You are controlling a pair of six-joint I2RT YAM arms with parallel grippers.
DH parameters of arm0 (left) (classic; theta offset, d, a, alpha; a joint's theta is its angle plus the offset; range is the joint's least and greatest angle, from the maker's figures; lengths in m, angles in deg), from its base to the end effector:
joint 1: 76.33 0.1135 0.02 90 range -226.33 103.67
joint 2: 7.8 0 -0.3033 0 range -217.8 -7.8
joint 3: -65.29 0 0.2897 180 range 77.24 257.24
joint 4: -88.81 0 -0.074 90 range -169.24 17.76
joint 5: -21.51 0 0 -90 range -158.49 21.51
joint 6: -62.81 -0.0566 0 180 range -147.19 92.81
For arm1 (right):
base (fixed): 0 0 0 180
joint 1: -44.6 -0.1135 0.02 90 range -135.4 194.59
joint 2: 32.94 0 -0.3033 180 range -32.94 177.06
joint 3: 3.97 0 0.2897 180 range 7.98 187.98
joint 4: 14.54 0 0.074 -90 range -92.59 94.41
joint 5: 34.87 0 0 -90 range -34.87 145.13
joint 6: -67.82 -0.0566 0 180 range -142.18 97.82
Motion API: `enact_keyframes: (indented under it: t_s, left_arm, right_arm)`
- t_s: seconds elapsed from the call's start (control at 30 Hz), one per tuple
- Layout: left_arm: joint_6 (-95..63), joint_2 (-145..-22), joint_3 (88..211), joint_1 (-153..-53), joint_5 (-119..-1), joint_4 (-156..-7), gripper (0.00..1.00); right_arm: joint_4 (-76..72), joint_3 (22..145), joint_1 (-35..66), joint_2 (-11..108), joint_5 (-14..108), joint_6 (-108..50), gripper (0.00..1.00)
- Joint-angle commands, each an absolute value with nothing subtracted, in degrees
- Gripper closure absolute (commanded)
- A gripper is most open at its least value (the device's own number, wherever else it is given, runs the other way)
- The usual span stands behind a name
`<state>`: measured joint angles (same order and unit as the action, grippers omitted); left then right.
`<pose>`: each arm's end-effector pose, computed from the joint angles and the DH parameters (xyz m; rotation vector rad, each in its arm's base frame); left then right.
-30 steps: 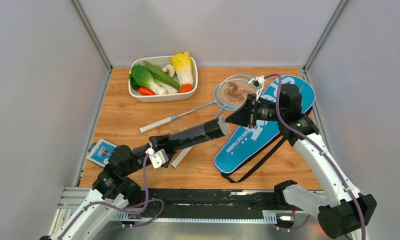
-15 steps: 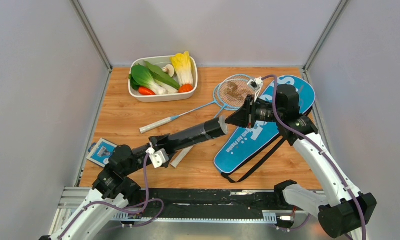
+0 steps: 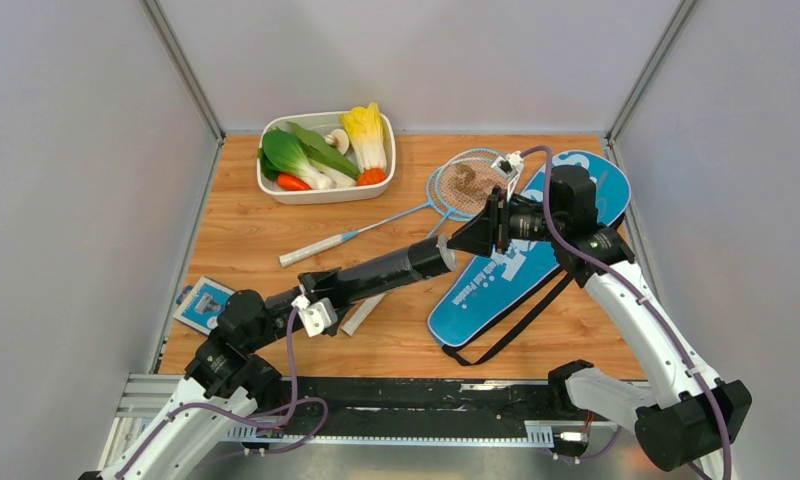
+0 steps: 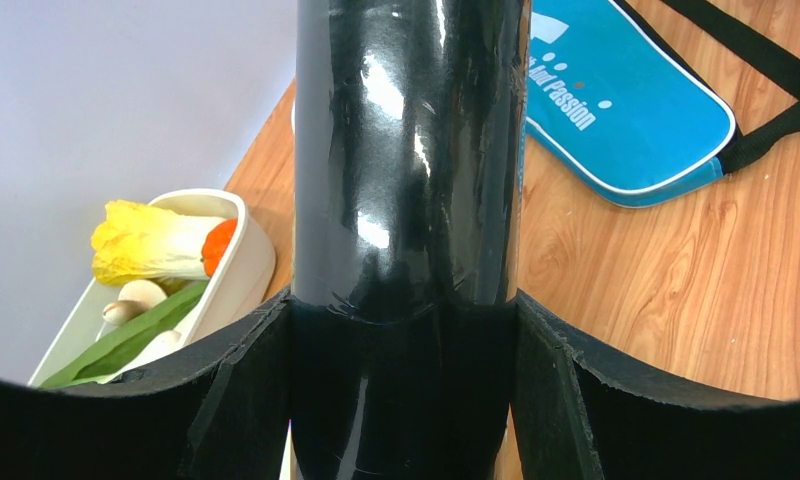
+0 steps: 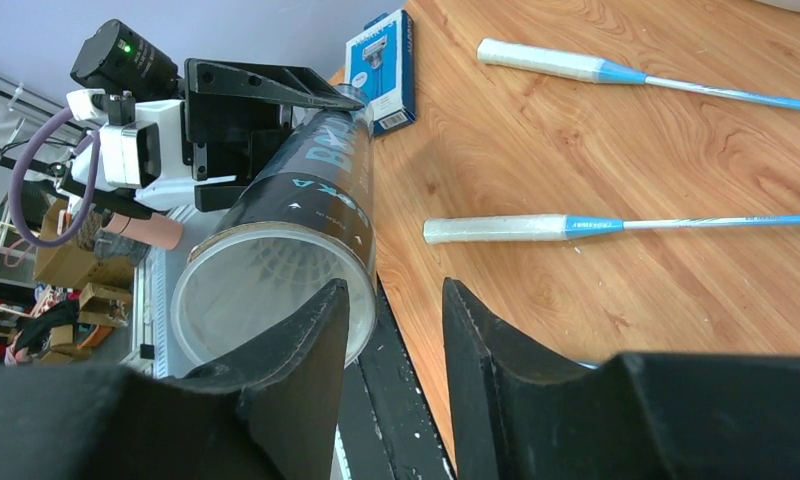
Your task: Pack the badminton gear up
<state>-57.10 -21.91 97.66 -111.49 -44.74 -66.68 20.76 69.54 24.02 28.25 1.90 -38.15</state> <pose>0.0899 -0.0912 0.2645 1.1554 1.2300 -0.4164 0.2239 0.1325 0.3990 -0.7173 1.9021 1.3187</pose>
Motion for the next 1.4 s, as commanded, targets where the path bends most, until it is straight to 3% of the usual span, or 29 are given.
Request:
enact_keyframes:
  t_s: [0.0, 0.5, 1.2, 1.37]
  left_arm:
    - [-57.25, -21.55, 99.41, -111.54, -43.01, -71.77, 0.62]
    - [-56.18, -23.18, 99.94, -111.61, -42.03, -72.75, 0.62]
    - [-51.25, -27.1, 102.11, -111.59, -39.78, -77.87, 0.65]
    - [-51.17, -28.52, 102.73, -111.63, -39.84, -77.14, 0.65]
  right_arm:
    - [19.84, 72.55, 23.7, 28.34, 0.11, -38.31, 0.57]
    - [13.49, 67.98, 20.91, 28.76, -3.26, -42.8, 0.52]
    - [15.99, 67.54, 11.2, 31.31, 17.65, -41.39, 0.53]
    - [16.71, 69.22, 10.59, 30.45, 17.47, -42.1, 0.51]
